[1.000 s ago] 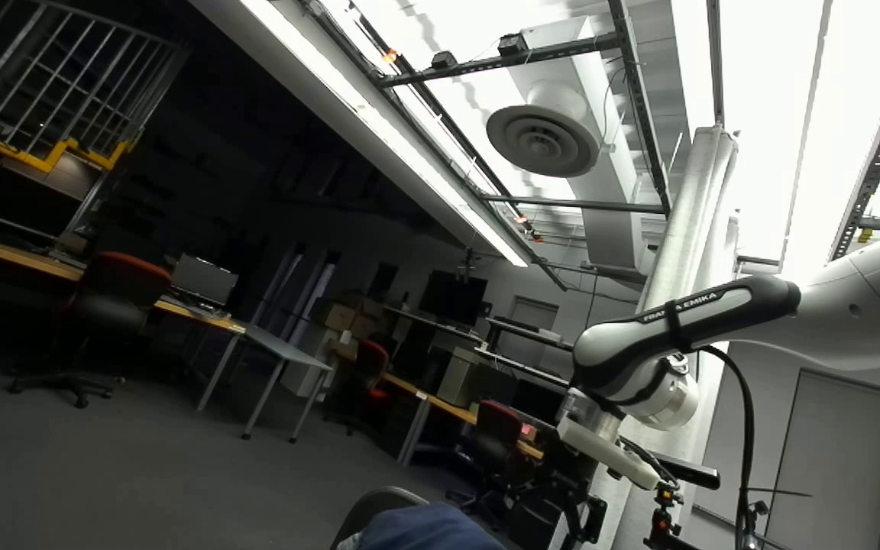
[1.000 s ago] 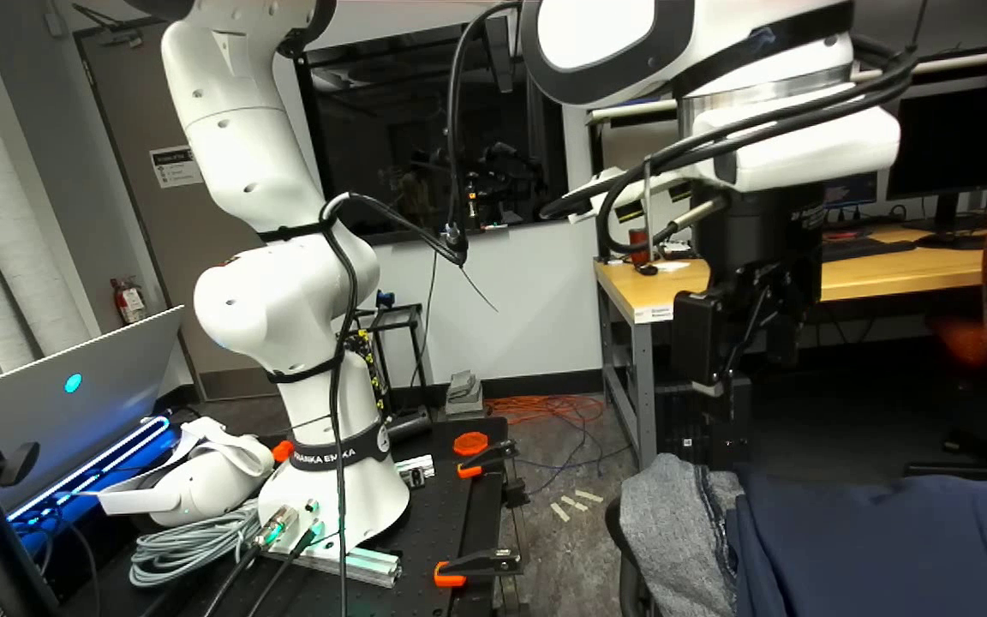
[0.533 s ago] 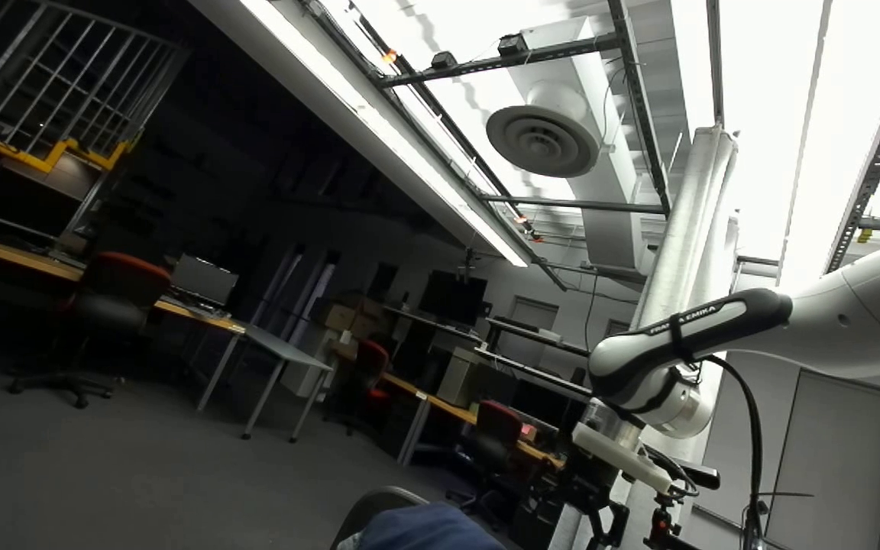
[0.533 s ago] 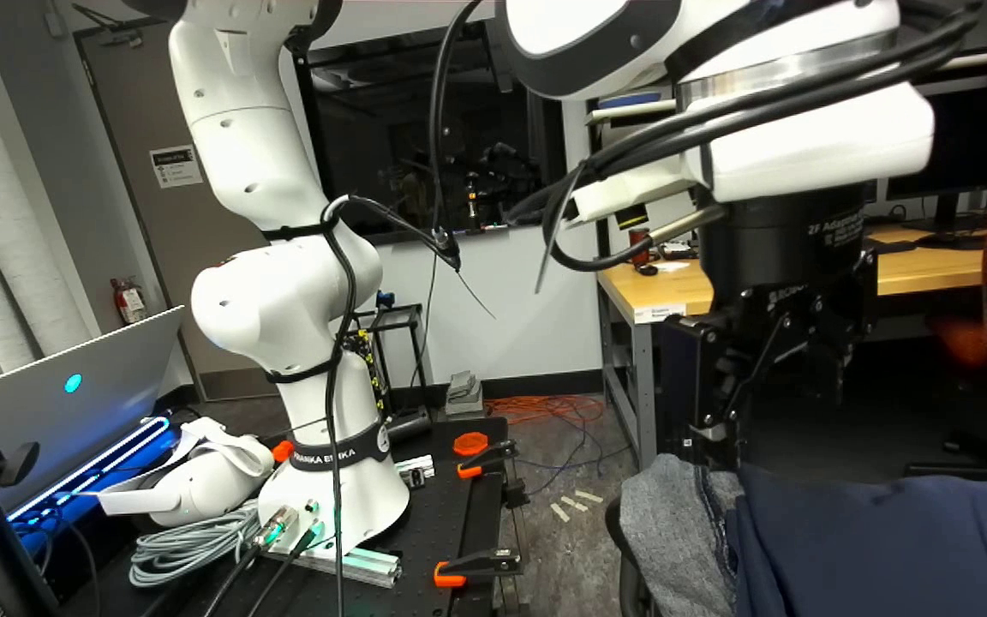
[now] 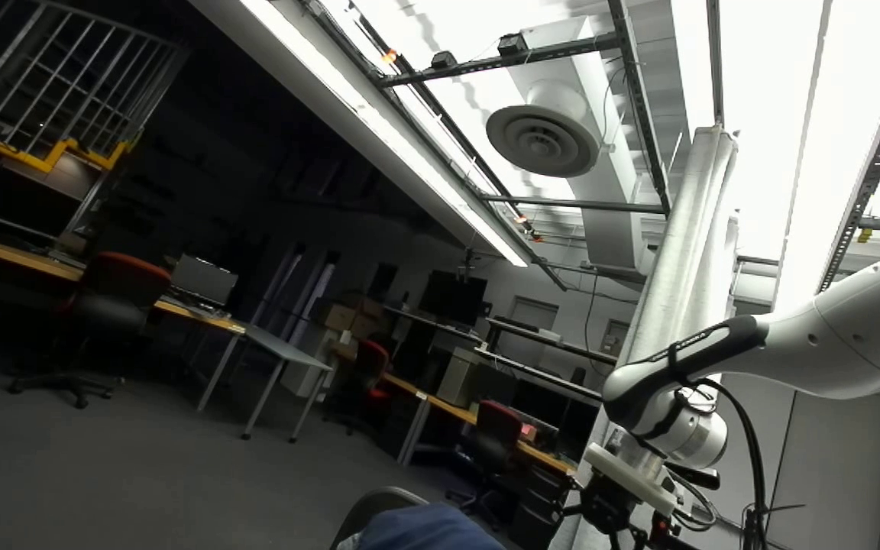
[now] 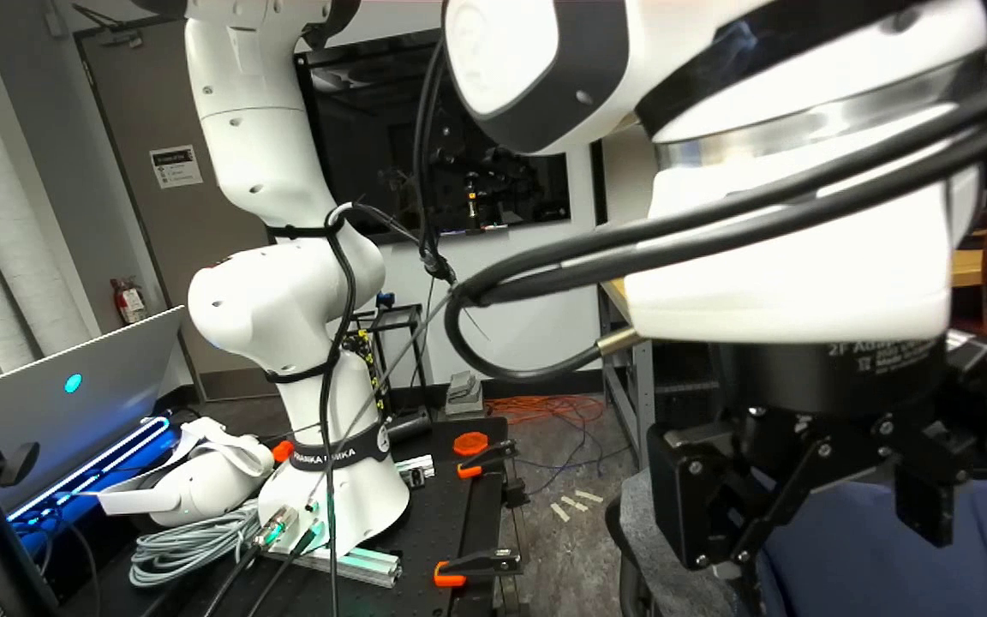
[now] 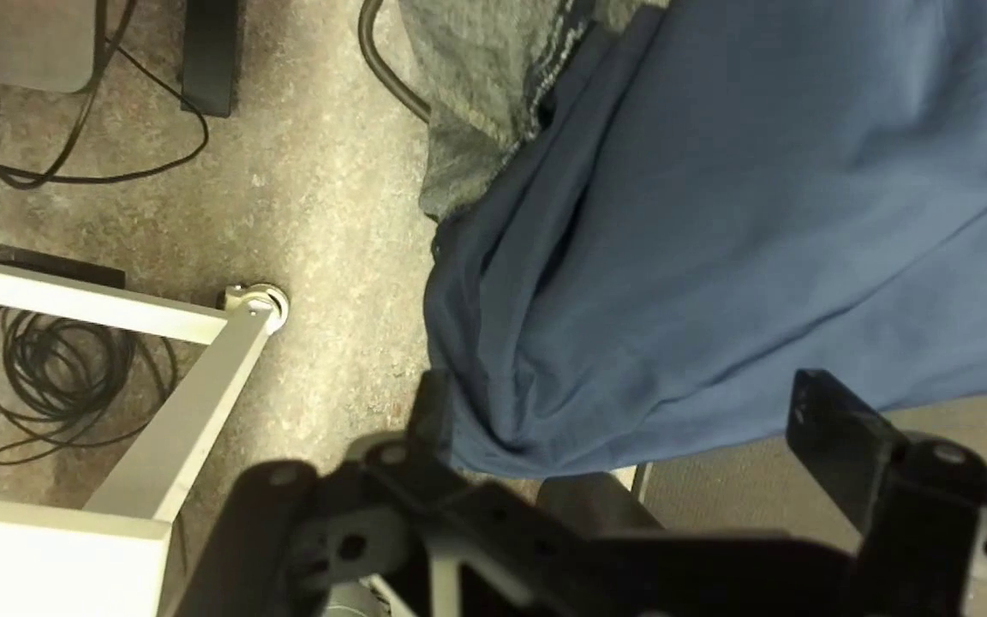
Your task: Move the denim cloth to the seat of the chair
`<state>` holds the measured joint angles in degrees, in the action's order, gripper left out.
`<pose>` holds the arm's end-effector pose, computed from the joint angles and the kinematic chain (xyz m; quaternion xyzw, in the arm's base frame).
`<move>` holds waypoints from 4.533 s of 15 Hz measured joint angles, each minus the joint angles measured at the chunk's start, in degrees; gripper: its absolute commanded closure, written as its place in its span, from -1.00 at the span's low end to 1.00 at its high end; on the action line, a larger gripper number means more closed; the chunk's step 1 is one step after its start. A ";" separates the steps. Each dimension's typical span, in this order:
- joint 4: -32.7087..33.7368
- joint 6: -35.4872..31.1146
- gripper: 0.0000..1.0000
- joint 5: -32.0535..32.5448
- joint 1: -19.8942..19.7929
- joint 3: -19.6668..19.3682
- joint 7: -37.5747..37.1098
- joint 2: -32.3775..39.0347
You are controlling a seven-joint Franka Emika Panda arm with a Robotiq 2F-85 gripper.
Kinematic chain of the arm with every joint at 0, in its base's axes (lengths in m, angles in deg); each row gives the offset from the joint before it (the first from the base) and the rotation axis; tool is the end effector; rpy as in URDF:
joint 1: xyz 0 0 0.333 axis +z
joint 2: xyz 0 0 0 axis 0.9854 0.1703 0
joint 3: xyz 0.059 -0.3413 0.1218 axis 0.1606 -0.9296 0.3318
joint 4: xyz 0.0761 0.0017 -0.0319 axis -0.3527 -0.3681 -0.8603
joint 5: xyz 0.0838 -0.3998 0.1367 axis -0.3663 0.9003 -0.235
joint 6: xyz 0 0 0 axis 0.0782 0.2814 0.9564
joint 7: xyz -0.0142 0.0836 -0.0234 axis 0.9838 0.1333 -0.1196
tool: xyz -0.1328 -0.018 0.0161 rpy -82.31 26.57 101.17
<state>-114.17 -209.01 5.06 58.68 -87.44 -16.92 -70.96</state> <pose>0.4191 -0.3806 0.3847 -0.7674 0.6344 -0.0476 0.0792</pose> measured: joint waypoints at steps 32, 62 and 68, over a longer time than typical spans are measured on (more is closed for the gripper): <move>-1.68 -7.59 0.94 -2.91 6.20 6.09 0.00 -0.65; 22.75 6.24 -0.17 11.70 19.97 22.93 6.85 -2.15; 22.54 12.51 -1.00 12.67 19.58 20.76 14.80 -2.35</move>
<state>-91.62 -196.51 17.72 78.26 -66.68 -2.12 -73.31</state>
